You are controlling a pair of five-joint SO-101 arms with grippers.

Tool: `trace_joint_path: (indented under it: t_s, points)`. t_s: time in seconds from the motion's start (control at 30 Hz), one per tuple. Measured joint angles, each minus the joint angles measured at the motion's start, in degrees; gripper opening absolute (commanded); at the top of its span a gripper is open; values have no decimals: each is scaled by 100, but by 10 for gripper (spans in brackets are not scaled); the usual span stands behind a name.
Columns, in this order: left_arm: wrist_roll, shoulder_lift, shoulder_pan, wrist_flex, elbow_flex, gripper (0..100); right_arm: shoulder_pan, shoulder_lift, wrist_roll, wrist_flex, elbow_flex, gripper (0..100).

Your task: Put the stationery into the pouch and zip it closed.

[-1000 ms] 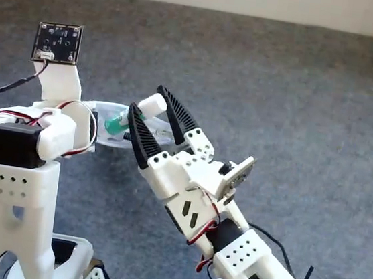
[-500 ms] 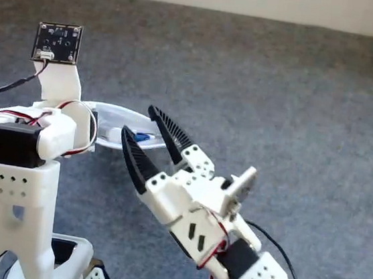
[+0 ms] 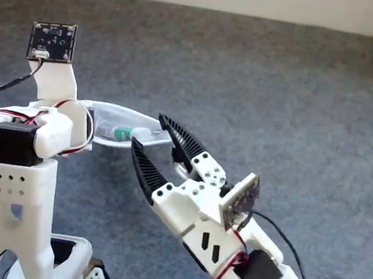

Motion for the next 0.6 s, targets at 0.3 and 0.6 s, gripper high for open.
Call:
trace_joint_path:
  t_s: [0.3, 0.6]
  points:
    - [0, 0, -26, 0, 0, 5, 1064, -9, 9, 1934, -651, 183]
    - [0, 0, -26, 0, 0, 5, 1451, -62, 9, 1952, 123, 183]
